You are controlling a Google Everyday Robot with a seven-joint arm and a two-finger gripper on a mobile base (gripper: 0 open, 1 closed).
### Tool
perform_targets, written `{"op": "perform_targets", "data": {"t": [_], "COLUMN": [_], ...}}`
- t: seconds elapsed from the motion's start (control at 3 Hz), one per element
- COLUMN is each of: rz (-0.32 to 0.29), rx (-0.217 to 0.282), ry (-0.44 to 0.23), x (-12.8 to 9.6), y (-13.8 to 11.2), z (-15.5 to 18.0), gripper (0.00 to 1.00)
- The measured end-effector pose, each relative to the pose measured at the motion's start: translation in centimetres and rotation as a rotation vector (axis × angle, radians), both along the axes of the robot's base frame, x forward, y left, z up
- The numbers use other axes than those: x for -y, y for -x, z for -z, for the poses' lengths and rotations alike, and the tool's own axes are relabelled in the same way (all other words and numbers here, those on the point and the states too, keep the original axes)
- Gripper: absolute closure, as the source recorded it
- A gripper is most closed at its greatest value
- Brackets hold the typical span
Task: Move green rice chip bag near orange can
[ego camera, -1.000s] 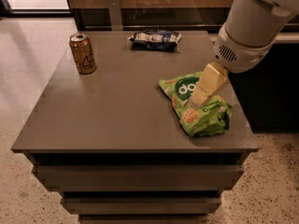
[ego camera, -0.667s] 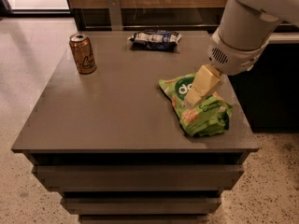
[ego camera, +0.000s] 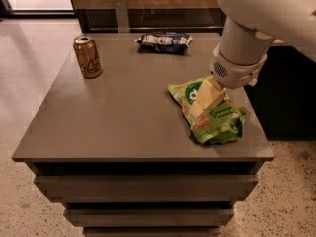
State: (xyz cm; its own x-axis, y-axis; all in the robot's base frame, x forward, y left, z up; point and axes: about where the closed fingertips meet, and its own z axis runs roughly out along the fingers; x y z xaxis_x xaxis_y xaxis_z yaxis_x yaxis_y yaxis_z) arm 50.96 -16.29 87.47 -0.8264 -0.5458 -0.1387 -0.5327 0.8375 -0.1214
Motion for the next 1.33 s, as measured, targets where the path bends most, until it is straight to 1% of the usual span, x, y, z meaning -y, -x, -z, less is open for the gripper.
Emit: {"op": "perform_targets", "data": {"t": [0.33, 0.67, 1.0, 1.33], "rz": [-0.017, -0.046, -0.065, -0.081], "rx": [-0.034, -0.065, -0.076, -0.063], "ry": [-0.030, -0.049, -0.049, -0.038], "x": [-0.6, -1.5, -1.9, -2.2], "y": [-0.3, -0.4, -0.5, -0.8], "z": [2.2, 3.9, 4.6, 4.3], "gripper": [0.00, 0.17, 0.41, 0.64]}}
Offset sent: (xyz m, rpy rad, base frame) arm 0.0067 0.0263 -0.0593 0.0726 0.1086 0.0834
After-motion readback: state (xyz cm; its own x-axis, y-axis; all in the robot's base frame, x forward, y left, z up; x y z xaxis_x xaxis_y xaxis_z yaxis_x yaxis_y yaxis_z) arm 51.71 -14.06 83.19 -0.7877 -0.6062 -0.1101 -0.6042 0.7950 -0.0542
